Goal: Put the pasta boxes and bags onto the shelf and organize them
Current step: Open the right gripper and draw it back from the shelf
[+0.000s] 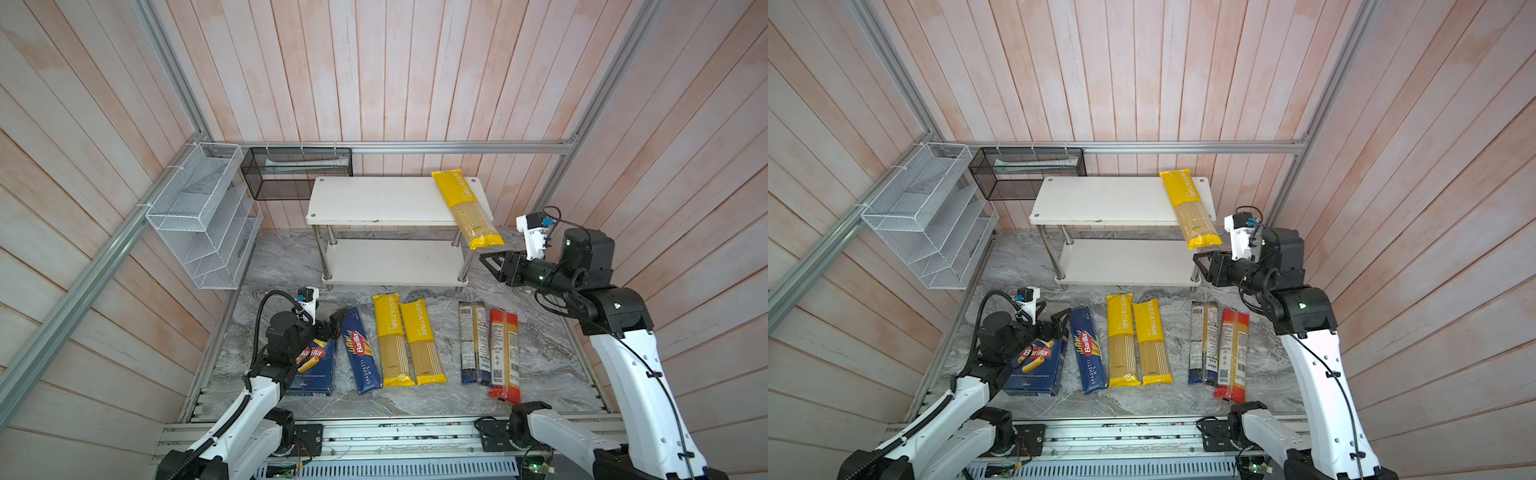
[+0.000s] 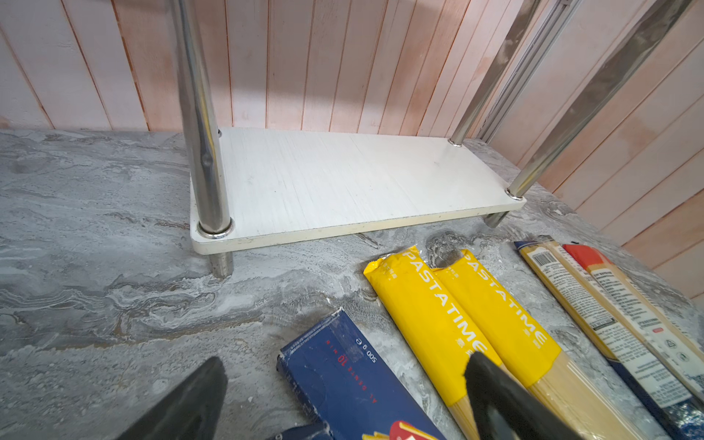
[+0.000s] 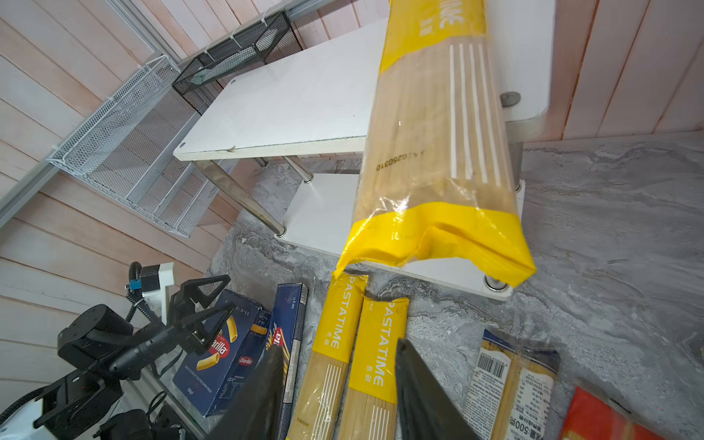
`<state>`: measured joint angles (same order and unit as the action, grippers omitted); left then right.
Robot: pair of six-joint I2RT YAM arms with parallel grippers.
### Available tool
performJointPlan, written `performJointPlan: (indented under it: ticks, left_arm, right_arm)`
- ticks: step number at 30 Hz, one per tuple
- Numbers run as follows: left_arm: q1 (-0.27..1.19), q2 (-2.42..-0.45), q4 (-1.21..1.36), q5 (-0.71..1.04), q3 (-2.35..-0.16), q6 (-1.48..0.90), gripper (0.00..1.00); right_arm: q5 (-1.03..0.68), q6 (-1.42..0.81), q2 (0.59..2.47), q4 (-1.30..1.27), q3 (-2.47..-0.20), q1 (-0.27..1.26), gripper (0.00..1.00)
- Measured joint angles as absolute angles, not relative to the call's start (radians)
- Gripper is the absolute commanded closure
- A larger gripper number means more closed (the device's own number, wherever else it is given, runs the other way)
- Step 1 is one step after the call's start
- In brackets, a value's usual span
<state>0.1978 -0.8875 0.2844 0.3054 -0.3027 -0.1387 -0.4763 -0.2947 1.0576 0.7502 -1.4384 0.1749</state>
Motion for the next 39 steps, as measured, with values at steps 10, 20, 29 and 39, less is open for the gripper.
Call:
performJointPlan:
  ticks: [10,20,29,39]
  left_arm:
    - [0.198,-0.909,0.284,0.289,-0.303,-0.14,0.0]
    - [0.197,-0.928,0.276,0.244,-0.318,-0.152,0.0]
    - [0.198,-0.897,0.276,0.227,-0.318,-0.154,0.0]
    - [0.198,-0.897,0.276,0.226,-0.318,-0.154,0.0]
  right_arm:
    - [-0.501,-0.305,1.11,0.669,-1.423,0.184,0.53]
    - [-0.5,-0.313,1.159,0.631,-1.425,0.241,0.52]
    - [-0.499,-0.318,1.163,0.604,-1.405,0.255,0.52]
    - [-0.499,-0.334,1.191,0.576,-1.405,0.289,0.52]
